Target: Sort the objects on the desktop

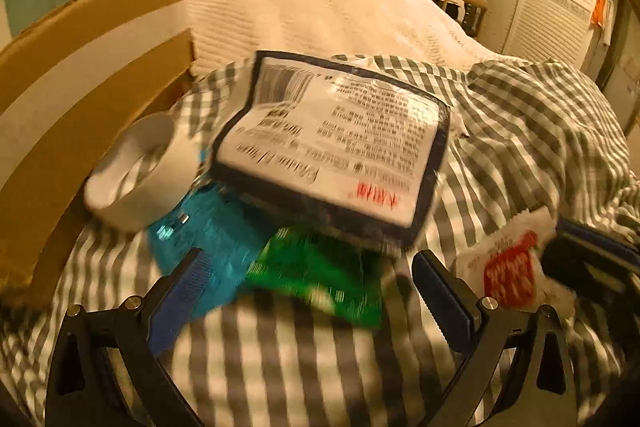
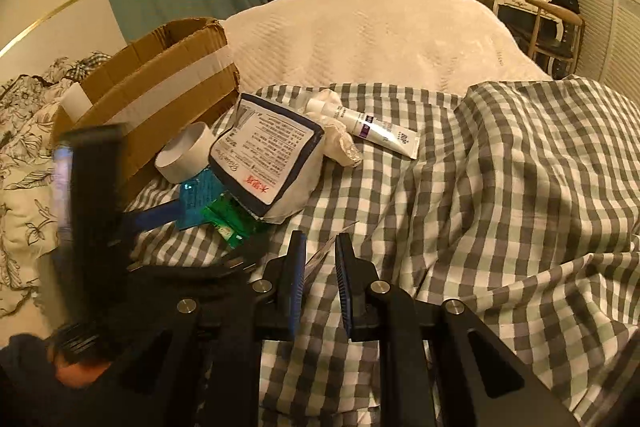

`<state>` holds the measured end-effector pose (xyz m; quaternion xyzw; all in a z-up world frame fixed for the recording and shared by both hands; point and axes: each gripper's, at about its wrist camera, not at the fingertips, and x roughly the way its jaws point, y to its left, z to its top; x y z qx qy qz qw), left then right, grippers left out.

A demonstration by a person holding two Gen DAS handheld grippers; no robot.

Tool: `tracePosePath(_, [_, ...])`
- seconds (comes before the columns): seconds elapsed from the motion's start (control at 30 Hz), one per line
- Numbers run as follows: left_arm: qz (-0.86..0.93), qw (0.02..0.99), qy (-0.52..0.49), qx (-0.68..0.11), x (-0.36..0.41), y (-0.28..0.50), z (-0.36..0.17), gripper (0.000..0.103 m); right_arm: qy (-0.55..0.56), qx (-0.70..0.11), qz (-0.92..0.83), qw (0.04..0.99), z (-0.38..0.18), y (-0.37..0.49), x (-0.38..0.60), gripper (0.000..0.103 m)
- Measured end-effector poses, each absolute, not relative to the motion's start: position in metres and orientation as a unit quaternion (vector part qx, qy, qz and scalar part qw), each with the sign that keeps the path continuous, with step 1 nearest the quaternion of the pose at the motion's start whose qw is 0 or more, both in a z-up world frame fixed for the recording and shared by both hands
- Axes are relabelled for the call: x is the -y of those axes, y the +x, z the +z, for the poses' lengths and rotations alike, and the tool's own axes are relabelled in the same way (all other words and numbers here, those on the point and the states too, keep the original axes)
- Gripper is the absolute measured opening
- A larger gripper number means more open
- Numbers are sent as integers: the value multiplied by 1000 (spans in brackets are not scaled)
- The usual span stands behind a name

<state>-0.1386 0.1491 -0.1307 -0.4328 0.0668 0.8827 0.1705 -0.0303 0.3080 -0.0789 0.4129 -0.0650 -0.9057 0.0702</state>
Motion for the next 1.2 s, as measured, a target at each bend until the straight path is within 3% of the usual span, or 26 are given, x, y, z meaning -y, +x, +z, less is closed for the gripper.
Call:
tracePosePath(0.07, [880,168,-438,-74,-154,-143,-134,98,414,68,-904,78,-79,-32,-307,14])
tracePosePath(0.13, [882,171,-429,-93,-159,-141,-134,74,412,70,-905,80,-79,-32,-307,15])
tracePosePath(0.2, [883,177,-421,-111,-163,-135,-132,58,414,70,-904,82,-80,-33,-306,15])
tracePosePath(0.3, [886,174,-415,-116,-162,-129,-128,47,414,71,-904,82,-80,-32,-306,14])
tracePosePath(0.7, [871,229,-434,-27,-100,-84,-104,42,412,70,-904,92,-78,-13,-302,15])
tracePosePath(0.83, [883,215,-418,-7,-75,-64,-92,36,412,69,-903,102,-78,-1,-296,15])
tracePosePath(0.87, [887,216,-409,4,-68,-59,-88,33,413,71,-902,106,-78,3,-295,15])
tracePosePath(0.9, [889,220,-401,16,-62,-55,-85,19,411,70,-903,106,-78,6,-293,15])
tracePosePath(1.2, [886,210,-412,39,-48,-53,-97,19,421,54,-901,87,-81,20,-286,15])
